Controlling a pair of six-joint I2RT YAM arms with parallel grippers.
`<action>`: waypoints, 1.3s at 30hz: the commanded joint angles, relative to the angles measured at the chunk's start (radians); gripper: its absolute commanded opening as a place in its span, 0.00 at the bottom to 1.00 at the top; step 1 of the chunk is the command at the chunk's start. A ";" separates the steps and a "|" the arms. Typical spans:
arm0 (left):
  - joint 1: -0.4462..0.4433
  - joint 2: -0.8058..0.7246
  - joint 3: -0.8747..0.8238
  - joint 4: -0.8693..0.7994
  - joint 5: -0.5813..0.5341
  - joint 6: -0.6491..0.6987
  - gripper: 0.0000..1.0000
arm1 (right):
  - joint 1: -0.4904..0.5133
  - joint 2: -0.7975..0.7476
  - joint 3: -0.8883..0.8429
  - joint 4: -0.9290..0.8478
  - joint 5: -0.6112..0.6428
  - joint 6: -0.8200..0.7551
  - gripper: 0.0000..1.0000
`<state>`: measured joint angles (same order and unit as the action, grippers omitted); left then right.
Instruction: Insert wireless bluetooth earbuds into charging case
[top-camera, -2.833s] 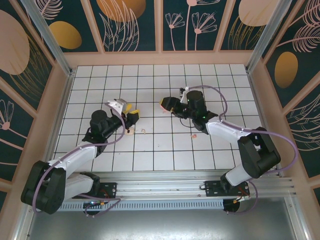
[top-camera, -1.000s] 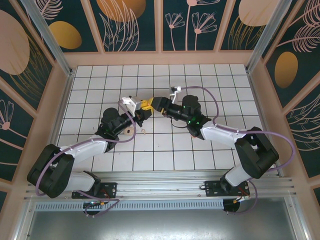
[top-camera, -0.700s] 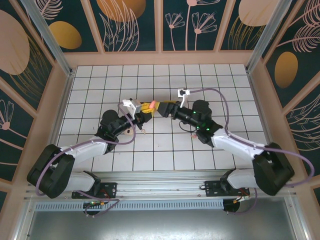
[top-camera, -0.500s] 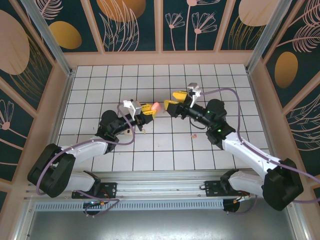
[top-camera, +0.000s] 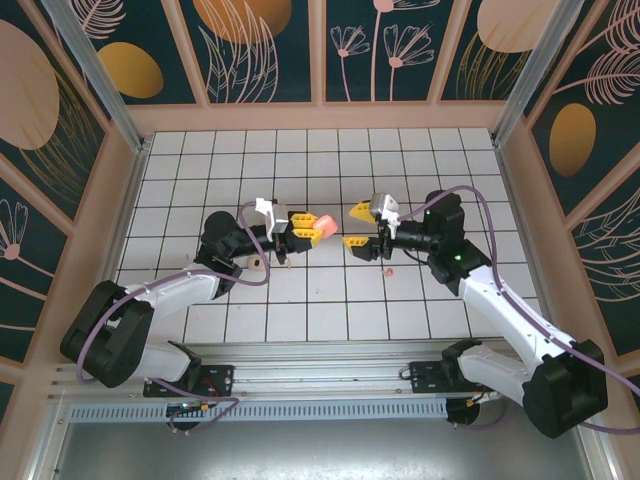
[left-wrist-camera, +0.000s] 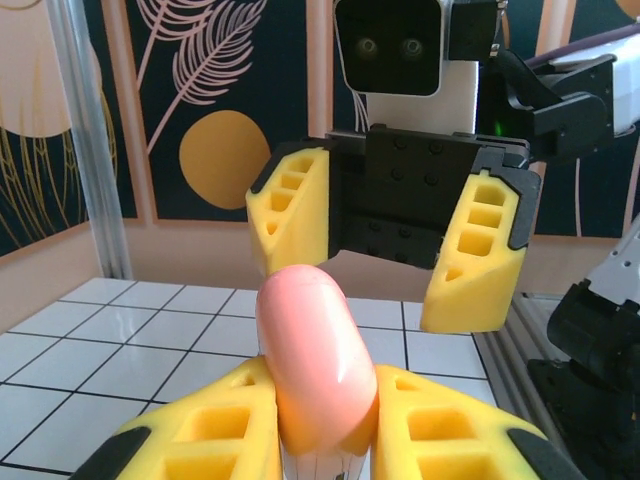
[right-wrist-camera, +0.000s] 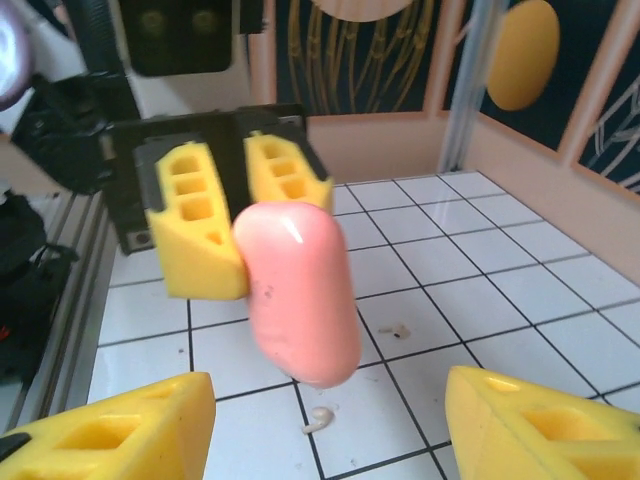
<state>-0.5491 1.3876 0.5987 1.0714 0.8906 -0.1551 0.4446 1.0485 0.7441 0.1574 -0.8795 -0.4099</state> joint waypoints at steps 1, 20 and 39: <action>-0.002 0.000 0.024 0.046 0.058 0.003 0.22 | -0.005 0.025 0.079 -0.101 -0.085 -0.128 0.62; -0.003 -0.034 0.029 0.040 0.082 -0.003 0.22 | 0.024 0.229 0.244 -0.247 -0.300 -0.226 0.45; -0.003 -0.095 0.181 -0.717 -0.036 0.428 0.45 | 0.028 0.197 0.286 -0.448 0.013 -0.344 0.14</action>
<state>-0.5499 1.3197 0.7174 0.6907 0.9039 0.0624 0.4660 1.3079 1.0275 -0.2451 -1.0294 -0.7109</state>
